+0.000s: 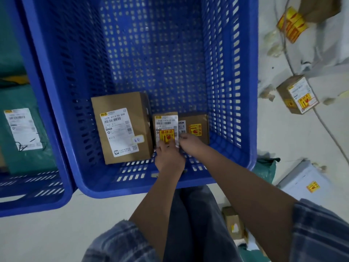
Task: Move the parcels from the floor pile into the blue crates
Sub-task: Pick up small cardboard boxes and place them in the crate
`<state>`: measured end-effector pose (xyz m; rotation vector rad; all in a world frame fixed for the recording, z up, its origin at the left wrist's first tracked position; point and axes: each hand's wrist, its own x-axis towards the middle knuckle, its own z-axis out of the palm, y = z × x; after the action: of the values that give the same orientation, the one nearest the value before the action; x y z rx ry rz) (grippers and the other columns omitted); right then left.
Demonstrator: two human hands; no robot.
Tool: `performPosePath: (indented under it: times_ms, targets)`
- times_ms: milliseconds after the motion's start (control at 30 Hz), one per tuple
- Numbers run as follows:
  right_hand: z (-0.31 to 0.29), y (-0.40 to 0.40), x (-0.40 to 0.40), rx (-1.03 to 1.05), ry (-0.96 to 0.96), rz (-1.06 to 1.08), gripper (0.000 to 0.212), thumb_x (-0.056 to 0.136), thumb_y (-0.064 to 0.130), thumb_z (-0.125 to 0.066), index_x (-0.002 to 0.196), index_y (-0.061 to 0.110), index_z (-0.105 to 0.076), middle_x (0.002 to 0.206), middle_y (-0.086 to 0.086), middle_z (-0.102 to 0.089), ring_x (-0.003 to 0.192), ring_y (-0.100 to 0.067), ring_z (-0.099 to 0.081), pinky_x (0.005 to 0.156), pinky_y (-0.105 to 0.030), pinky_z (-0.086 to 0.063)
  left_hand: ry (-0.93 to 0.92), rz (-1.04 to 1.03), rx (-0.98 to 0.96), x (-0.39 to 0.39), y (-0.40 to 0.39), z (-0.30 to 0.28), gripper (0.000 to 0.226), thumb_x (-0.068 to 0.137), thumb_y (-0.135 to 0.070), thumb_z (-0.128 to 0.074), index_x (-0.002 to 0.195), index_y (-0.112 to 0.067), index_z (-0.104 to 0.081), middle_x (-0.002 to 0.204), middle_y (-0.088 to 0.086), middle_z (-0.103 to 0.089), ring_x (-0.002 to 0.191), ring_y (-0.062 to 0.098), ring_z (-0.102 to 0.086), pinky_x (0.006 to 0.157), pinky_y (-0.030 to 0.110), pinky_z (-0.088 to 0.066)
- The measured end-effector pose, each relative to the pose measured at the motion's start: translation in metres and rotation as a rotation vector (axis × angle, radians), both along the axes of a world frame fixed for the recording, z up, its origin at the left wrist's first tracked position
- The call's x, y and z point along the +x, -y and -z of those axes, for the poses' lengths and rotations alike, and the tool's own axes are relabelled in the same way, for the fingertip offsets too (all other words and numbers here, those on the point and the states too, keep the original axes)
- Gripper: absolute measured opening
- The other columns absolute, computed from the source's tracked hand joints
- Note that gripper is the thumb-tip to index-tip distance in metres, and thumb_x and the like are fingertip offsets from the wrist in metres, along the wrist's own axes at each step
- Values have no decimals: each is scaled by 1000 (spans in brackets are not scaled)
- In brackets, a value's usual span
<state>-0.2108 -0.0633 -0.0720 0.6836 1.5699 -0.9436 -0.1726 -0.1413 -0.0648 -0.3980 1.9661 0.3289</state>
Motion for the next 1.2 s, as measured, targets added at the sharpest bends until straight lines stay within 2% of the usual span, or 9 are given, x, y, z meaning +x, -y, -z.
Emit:
performPosePath:
  times_ms: [167,233,333,433,567,733,900,1033,1200]
  targets:
    - [-29,-20,7,28,-120,14,36,98,14,-34,126,7,-56,115,-7,-56,95,-23,-57,76,-32,-47,92,29,-10,-8,3,-4,36,95,-21,-45,129,-10,-47,138,12,-36,116,31,-50,83,39,-46]
    - [-43,-32,12,38,-203,157,33,99,12,-34,121,7,-58,117,-10,-60,98,-24,-59,84,-37,-52,129,-100,44,-16,3,-13,26,95,-23,-43,106,-4,-59,102,12,-57,80,25,-57,63,31,-43]
    - [-72,-52,18,46,-340,461,27,98,5,-35,100,8,-61,90,-9,-64,74,-15,-61,70,-27,-54,116,-160,76,-29,6,-35,28,97,-23,-41,80,-6,-55,63,7,-49,54,19,-45,54,28,-34]
    - [-103,-80,21,80,-423,661,30,97,0,-35,84,9,-60,73,-3,-62,54,-5,-59,56,-19,-51,68,-191,47,-44,4,-57,28,97,-20,-41,100,1,-59,73,12,-55,67,26,-50,66,31,-37]
    - [-125,-132,24,91,-428,855,35,96,-2,-33,74,10,-58,63,-8,-59,43,-5,-56,47,-19,-49,-292,-296,5,-67,-24,-80,34,95,-19,-45,124,-3,-48,122,21,-55,102,37,-57,83,38,-45]
    - [-92,-204,53,184,-154,950,25,94,2,-41,73,8,-52,61,-11,-53,43,-15,-53,42,-19,-43,-734,-115,252,-90,-110,-95,28,92,-10,-48,120,-6,-47,118,15,-54,100,32,-56,81,37,-42]
    - [-56,-255,110,207,113,711,24,95,7,-41,73,7,-48,63,-11,-51,51,-19,-49,50,-26,-41,-988,388,488,-77,-185,-89,26,84,-5,-47,108,2,-56,104,19,-58,92,34,-59,78,38,-48]
    - [-47,-293,139,148,91,812,15,94,6,-44,82,4,-51,64,-11,-53,53,-21,-50,53,-28,-43,-676,738,363,-56,-229,-66,38,82,-18,-36,110,1,-55,111,21,-54,99,38,-55,81,42,-48]
    - [-27,-350,158,271,35,874,32,94,9,-40,64,15,-45,64,-5,-49,55,-17,-46,52,-25,-39,-145,595,85,-50,-255,-43,38,91,-17,-44,122,6,-42,127,24,-46,117,37,-44,98,45,-42]
